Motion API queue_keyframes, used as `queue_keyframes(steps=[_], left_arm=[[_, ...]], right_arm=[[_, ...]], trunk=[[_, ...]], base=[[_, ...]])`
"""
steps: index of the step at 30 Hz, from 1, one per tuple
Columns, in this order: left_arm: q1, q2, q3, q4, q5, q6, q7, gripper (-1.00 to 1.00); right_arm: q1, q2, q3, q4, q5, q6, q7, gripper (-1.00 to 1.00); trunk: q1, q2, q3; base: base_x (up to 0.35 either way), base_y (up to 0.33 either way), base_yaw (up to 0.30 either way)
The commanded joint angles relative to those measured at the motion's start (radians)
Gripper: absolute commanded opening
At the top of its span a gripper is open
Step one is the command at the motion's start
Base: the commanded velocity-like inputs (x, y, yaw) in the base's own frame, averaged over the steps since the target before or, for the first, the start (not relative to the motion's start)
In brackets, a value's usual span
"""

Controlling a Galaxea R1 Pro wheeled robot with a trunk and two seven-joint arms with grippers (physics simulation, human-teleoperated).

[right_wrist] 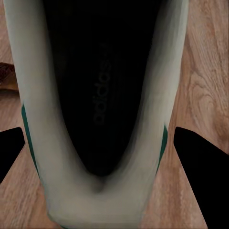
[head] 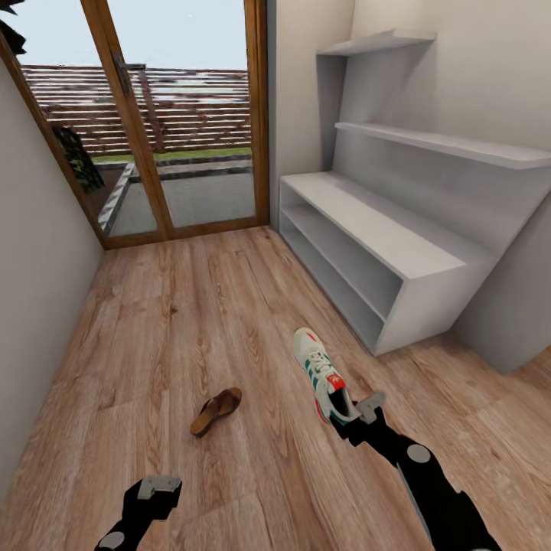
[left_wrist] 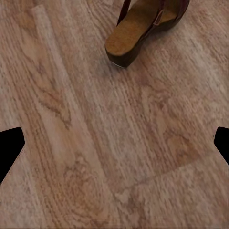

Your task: Pick up the two gym shoes and the two sandals from the corridor floor and place them onto the hallstand (shoe rack) in the corridor, making sure they are on the rack and not on the floor. Arrange them so the two gym shoes are next to each other and the two sandals are next to each other.

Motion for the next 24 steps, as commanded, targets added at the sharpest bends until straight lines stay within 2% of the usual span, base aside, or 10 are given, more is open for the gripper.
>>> queue_keyframes(steps=[1, 16, 24], left_arm=[[-0.001, 0.001, 0.007, 0.001, -0.009, -0.002, -0.003, 1.00], [-0.002, -0.001, 0.004, 0.001, -0.010, -0.001, -0.031, 1.00], [-0.002, -0.001, 0.004, 0.001, -0.010, -0.003, -0.031, 1.00]], right_arm=[[-0.001, 0.000, -0.004, -0.006, 0.009, 0.003, 0.010, -1.00], [-0.003, -0.002, -0.005, -0.008, 0.010, 0.011, 0.017, -1.00], [-0.003, -0.002, -0.004, -0.012, 0.010, 0.011, 0.017, -1.00]], trunk=[[0.000, 0.000, -0.001], [0.000, 0.000, -0.001], [0.000, 0.000, -0.001]], base=[[0.145, 0.060, 0.000], [0.295, 0.132, -0.009], [0.320, 0.161, -0.232]])
